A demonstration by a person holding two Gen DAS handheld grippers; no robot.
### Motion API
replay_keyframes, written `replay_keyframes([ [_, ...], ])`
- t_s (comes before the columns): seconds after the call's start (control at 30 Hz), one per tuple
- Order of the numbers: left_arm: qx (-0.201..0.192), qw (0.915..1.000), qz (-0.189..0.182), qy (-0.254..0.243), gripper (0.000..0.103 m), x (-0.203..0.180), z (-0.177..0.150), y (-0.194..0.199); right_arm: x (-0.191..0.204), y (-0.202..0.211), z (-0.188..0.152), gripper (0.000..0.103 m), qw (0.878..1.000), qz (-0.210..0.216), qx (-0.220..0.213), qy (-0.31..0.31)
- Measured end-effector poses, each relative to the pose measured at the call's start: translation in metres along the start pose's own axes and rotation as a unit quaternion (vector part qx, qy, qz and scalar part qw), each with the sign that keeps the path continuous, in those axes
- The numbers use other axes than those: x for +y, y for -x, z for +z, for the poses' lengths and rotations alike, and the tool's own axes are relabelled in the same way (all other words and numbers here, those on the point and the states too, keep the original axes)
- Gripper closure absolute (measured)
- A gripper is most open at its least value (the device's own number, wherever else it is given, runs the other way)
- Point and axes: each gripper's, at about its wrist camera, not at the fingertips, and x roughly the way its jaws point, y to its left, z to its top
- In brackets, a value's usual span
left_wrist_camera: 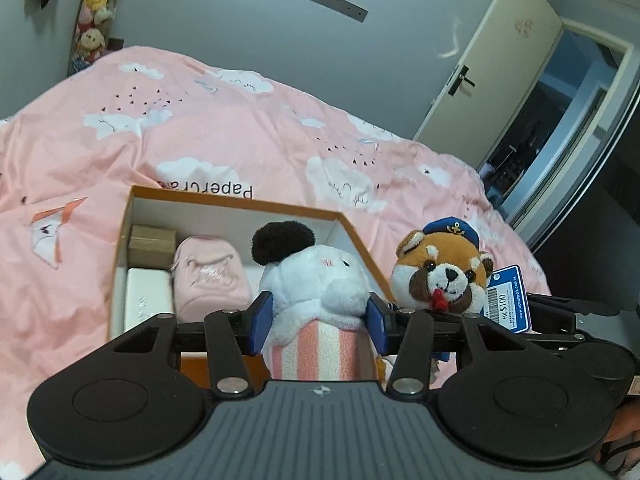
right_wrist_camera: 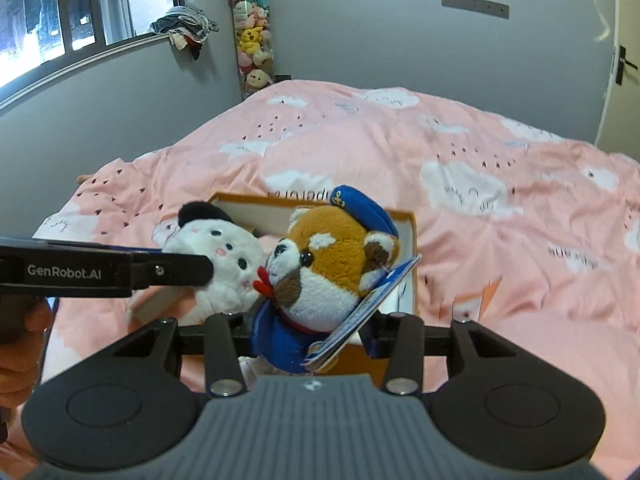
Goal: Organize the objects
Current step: 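Carry both held plush toys up and over the orange box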
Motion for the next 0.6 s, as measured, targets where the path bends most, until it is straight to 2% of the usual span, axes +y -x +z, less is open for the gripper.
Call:
replay_keyframes([
  [0.1, 0.006, 0.9999, -0.006, 0.008, 0.048, 0.007, 0.013, -0.016, -0.009, -0.016, 0.014, 0.057, 1.0, 0.002, 0.005, 0.005],
  [0.23, 0.021, 0.9994, -0.007, 0.027, 0.048, 0.022, 0.029, -0.041, -0.023, -0.047, 0.032, 0.056, 0.999, 0.006, 0.035, 0.01],
  [0.43, 0.049, 0.9984, 0.007, 0.028, 0.048, 0.034, 0.044, -0.085, -0.038, -0.103, 0.048, 0.056, 0.994, 0.005, 0.099, 0.045],
  [0.6, 0.066, 0.9972, 0.026, 0.025, 0.049, 0.039, 0.045, -0.121, -0.048, -0.15, 0.052, 0.056, 0.983, 0.018, 0.163, 0.087],
])
